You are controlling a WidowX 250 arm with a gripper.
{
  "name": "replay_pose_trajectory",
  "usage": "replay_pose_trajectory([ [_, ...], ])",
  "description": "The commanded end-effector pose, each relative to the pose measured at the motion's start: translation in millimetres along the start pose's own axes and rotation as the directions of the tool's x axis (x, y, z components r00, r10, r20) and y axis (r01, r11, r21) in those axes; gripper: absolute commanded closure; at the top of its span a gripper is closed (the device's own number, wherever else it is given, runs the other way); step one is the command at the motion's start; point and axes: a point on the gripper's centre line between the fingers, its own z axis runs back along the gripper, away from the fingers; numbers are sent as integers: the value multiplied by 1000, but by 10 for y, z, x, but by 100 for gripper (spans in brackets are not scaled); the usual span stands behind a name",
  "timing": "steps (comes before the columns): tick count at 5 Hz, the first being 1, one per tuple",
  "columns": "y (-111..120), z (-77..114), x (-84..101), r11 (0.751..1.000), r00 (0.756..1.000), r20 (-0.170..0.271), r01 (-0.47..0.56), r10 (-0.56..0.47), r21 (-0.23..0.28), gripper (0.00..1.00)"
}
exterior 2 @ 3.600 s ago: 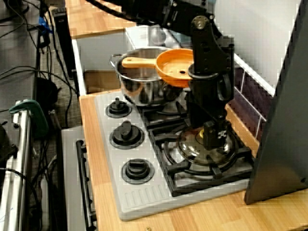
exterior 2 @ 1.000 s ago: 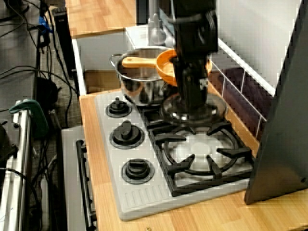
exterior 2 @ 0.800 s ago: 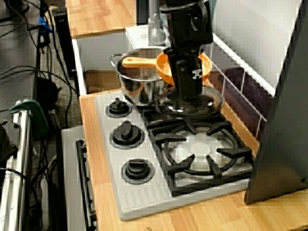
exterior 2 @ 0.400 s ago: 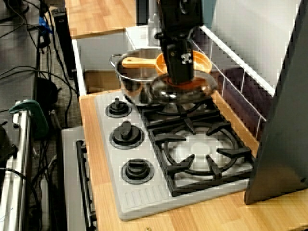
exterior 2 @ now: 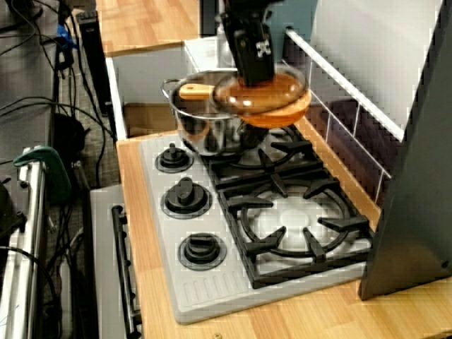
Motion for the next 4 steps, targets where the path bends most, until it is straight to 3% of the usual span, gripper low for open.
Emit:
replay_pose_trajectory([
  [1,270,269,52,999,995,96,-37,35,19,100],
  [2,373,281,133,999,996,86,-41,38,31,100],
  [4,492,108,213,997,997,78,-33,28,66,100],
])
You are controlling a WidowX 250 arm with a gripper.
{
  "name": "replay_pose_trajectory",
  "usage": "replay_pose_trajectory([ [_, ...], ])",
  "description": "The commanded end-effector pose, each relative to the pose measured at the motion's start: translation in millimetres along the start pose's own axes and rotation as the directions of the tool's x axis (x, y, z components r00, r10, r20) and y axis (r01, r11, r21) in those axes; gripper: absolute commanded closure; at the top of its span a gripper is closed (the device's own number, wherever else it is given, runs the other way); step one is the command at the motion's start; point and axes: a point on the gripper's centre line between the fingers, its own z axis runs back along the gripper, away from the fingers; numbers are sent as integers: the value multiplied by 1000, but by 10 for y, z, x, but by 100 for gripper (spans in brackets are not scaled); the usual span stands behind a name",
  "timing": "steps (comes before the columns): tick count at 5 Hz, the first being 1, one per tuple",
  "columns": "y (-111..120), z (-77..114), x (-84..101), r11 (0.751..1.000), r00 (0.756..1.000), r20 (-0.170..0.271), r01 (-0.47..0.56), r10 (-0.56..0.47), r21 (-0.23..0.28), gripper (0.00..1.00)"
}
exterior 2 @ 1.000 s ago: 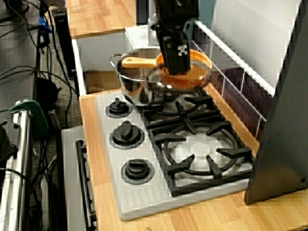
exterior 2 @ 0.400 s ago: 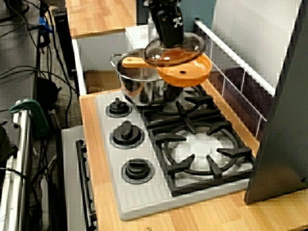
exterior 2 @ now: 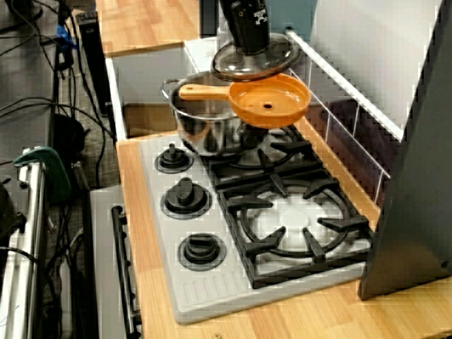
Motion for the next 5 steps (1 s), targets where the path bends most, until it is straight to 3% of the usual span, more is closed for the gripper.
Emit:
replay_pose_trajectory([
  [1,187,-31,127,999,999,39,11,-12,34,100],
  [2,249,-107,120,998,999,32,33,-35,57,100],
  [3,263,-19,264,997,999,22,48,-49,60,100],
  [5,196,34,265,998,998,0,57,-57,39,100],
])
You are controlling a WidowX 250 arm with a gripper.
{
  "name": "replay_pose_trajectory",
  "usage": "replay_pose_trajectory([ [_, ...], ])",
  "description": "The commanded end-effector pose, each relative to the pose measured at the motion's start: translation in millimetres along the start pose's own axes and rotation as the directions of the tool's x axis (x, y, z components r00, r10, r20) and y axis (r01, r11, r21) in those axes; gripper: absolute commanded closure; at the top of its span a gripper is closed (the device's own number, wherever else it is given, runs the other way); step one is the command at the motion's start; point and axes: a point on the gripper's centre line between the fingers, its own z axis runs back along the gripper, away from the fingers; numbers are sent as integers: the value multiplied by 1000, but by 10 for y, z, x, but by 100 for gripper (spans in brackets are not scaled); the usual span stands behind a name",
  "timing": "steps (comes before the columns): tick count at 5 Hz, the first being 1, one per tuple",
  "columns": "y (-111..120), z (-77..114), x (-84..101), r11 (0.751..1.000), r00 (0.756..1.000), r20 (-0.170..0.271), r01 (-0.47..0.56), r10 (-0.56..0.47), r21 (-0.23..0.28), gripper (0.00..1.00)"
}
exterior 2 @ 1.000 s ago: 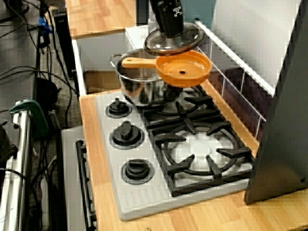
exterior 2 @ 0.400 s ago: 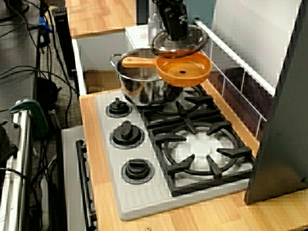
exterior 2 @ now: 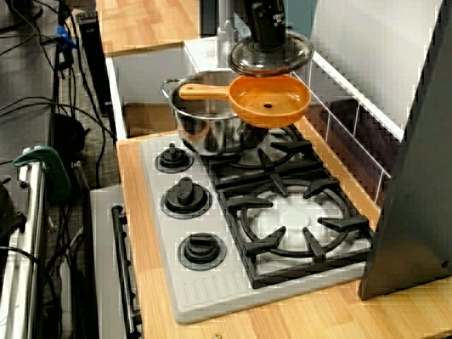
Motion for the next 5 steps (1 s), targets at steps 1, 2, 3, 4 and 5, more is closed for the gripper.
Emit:
replay_pose_trajectory([
  [1,-58,154,-9,1000,999,42,8,-8,-4,100],
  [2,-67,135,-78,1000,999,43,11,-11,-7,100],
  [3,-74,67,-142,1000,999,32,12,-12,-6,100],
  [4,-74,35,-166,1000,1000,22,10,-10,-5,100],
  [5,-77,35,-169,1000,1000,15,4,-3,-7,100],
])
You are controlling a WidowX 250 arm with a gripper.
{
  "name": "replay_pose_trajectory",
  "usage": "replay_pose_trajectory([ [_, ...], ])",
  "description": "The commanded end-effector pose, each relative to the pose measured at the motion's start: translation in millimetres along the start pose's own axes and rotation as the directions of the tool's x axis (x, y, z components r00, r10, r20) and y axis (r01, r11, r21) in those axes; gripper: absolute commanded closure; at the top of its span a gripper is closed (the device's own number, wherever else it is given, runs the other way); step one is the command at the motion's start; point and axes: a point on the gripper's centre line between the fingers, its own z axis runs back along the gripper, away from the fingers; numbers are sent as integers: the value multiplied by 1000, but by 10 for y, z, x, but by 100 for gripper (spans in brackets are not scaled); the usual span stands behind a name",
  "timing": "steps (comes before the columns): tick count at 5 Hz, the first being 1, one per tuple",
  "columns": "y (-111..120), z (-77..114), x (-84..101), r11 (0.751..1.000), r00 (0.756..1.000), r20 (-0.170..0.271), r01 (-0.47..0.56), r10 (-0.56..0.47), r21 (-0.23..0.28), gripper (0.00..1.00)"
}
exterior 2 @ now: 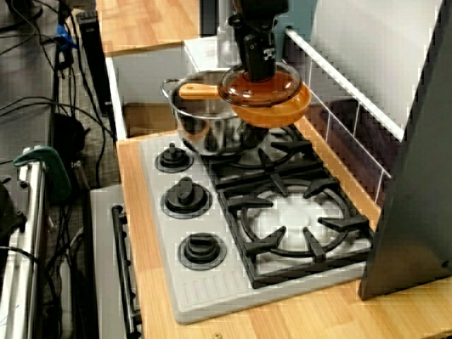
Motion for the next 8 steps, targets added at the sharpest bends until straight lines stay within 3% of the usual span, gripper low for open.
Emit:
replay_pose_trajectory([
  [1,3,307,5,1000,997,76,-5,6,-13,100],
  [4,13,322,101,1000,998,64,-19,20,-14,100],
  [8,-17,194,52,1000,998,60,-20,20,-2,100],
])
